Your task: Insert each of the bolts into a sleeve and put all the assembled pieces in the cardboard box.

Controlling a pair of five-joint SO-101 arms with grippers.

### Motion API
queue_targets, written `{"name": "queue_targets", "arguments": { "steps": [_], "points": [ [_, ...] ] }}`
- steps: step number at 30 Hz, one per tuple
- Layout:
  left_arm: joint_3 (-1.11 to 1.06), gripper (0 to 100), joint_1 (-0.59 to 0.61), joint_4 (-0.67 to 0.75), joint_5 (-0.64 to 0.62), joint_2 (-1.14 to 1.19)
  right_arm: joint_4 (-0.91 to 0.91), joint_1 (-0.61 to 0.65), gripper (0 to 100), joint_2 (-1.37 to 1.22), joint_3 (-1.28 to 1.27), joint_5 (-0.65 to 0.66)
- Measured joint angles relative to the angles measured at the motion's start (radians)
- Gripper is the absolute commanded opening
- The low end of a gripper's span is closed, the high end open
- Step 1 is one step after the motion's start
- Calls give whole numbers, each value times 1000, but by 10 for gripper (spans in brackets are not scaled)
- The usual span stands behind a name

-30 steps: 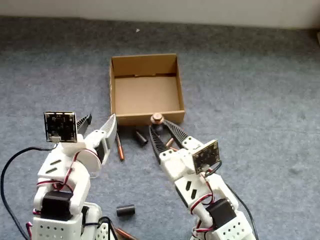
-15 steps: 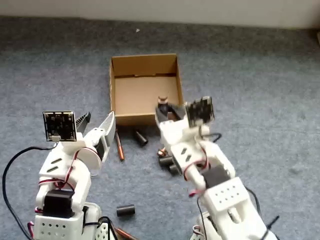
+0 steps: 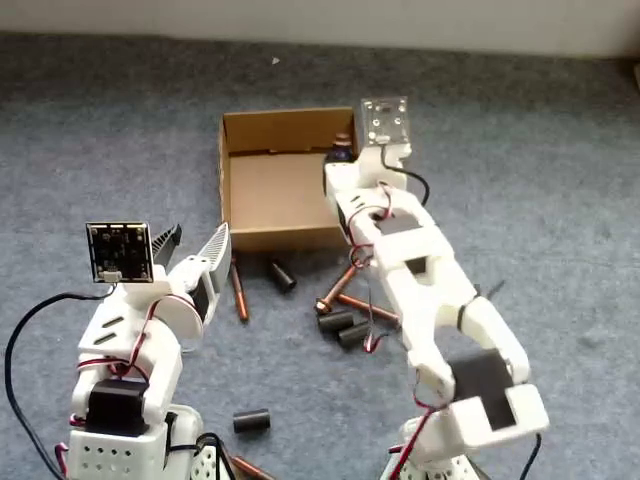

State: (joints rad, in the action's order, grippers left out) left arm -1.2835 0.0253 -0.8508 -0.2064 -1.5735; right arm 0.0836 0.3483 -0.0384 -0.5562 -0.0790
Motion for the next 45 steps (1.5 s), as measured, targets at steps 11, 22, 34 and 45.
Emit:
{"name": "queue_targets", "arguments": {
  "steps": [11, 22, 34, 45],
  "points": [
    [-18, 230, 0, 0, -3, 0, 81, -3, 163, -48, 71, 0],
    [-18, 230, 0, 3, -3, 0, 671, 32, 163, 201, 193, 0],
    [-18, 230, 107, 3, -66, 0, 835, 293, 163, 275, 69, 189],
    [-18, 230, 110, 3, -77, 0, 825, 356, 163, -71, 186, 192]
  ]
}}
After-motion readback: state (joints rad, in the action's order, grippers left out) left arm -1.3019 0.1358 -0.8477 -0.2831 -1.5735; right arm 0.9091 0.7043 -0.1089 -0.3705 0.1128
